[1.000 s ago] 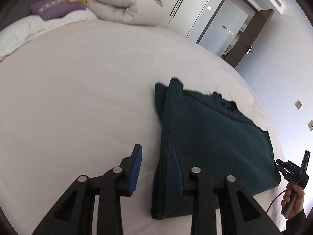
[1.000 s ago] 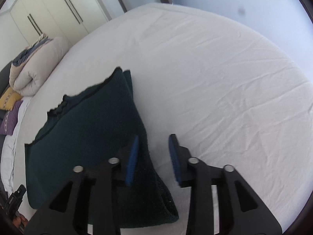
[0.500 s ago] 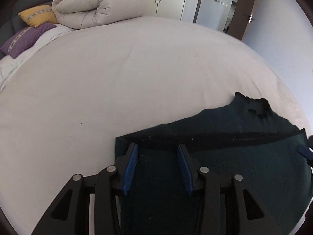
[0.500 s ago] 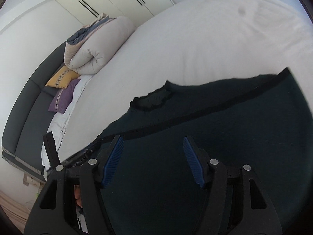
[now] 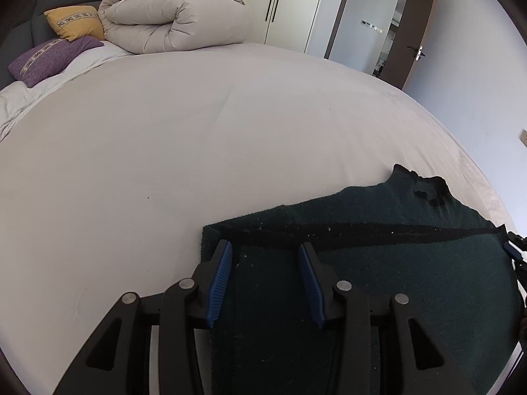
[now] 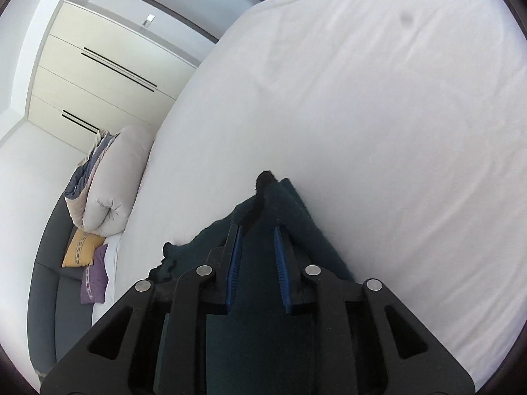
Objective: Fold small clothes
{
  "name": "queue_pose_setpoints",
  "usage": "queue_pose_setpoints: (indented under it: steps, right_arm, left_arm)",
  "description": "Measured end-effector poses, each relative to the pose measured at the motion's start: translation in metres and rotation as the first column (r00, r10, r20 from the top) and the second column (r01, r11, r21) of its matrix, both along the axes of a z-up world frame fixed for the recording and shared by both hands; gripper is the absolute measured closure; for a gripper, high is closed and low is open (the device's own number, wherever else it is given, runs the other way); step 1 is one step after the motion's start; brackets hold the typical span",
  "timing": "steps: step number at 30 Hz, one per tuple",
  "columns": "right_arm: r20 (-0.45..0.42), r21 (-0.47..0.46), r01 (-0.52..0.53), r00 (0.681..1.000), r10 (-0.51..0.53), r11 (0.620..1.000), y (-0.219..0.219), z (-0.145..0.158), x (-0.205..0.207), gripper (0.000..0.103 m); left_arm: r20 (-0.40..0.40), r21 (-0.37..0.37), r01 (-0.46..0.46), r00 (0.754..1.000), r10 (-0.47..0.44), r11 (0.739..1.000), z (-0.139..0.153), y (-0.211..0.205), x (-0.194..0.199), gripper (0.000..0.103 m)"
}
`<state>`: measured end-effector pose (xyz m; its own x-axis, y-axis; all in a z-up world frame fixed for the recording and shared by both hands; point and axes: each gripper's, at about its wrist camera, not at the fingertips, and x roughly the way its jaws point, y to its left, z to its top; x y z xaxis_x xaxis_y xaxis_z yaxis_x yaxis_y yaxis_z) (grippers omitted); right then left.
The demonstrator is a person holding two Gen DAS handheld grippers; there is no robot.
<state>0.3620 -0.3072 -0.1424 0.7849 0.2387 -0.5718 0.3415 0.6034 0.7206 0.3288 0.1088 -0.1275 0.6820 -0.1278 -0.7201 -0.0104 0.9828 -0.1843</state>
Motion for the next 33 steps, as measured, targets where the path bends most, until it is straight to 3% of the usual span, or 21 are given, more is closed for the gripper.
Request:
queue_pose_setpoints:
  steps: [2, 4, 6, 10, 13, 14, 15, 17, 22, 25, 28, 31, 33]
  right_arm:
    - [0.063, 0.045, -0.068, 0.996, 0.065, 0.997, 0.016, 0.012, -0.009, 0.084]
    - [0.110, 0.066, -0.202, 0.975, 0.194, 0.977, 0.050, 0.023, -0.014, 0.084]
    - [0.128, 0.045, -0.353, 0.930, 0.345, 0.935, 0.100, 0.028, -0.015, 0.084]
    - [0.110, 0.054, -0.601, 0.797, 0.594, 0.797, 0.201, 0.008, -0.013, 0.084]
    - [0.019, 0.044, -0.691, 0.723, 0.691, 0.722, 0.253, -0.022, -0.009, 0.084]
    - [-0.015, 0.046, -0.701, 0.712, 0.702, 0.712, 0.259, -0.032, -0.008, 0.084]
    - [-0.042, 0.044, -0.695, 0.716, 0.696, 0.718, 0.259, -0.043, -0.005, 0.084]
    - [-0.008, 0.089, -0.661, 0.747, 0.664, 0.745, 0.246, -0.055, -0.009, 0.087]
    - [0.036, 0.124, -0.470, 0.882, 0.470, 0.874, 0.152, -0.057, -0.027, 0.087]
    - [0.071, 0.137, -0.330, 0.944, 0.323, 0.934, 0.087, -0.055, -0.049, 0.087]
    - [0.093, 0.155, -0.190, 0.980, 0.177, 0.969, 0.035, -0.061, -0.071, 0.087]
    - [0.102, 0.160, -0.098, 0.991, 0.082, 0.982, 0.003, -0.061, -0.090, 0.087]
    - [0.098, 0.110, -0.060, 0.994, 0.049, 0.992, 0.001, -0.057, -0.098, 0.087]
  left_arm:
    - [0.005, 0.017, 0.000, 1.000, 0.000, 1.000, 0.000, -0.002, 0.000, 0.057]
    - [0.007, 0.027, 0.000, 1.000, 0.000, 1.000, 0.000, -0.004, -0.001, 0.057]
    - [0.009, 0.027, -0.001, 1.000, 0.001, 1.000, -0.001, -0.004, -0.001, 0.057]
    - [0.009, 0.030, 0.000, 1.000, 0.000, 1.000, -0.001, -0.005, -0.002, 0.057]
    - [0.010, 0.029, 0.000, 1.000, 0.000, 1.000, -0.002, -0.005, -0.002, 0.057]
    - [0.011, 0.027, 0.000, 1.000, 0.000, 1.000, -0.002, -0.004, -0.002, 0.057]
    - [0.013, 0.026, 0.001, 1.000, -0.001, 1.000, -0.002, -0.005, -0.002, 0.057]
    - [0.014, 0.028, 0.001, 1.000, -0.002, 1.000, -0.003, -0.004, -0.002, 0.057]
    - [0.017, 0.027, 0.003, 1.000, -0.003, 1.000, -0.002, -0.004, -0.001, 0.057]
    - [0.017, 0.029, 0.003, 1.000, -0.003, 1.000, -0.002, -0.003, -0.001, 0.057]
    - [0.018, 0.028, 0.003, 1.000, -0.003, 1.000, -0.002, -0.003, 0.000, 0.057]
    - [0.018, 0.030, 0.003, 1.000, -0.003, 1.000, -0.002, -0.003, 0.000, 0.057]
    - [0.020, 0.033, 0.003, 1.000, -0.004, 0.999, -0.001, -0.004, 0.000, 0.057]
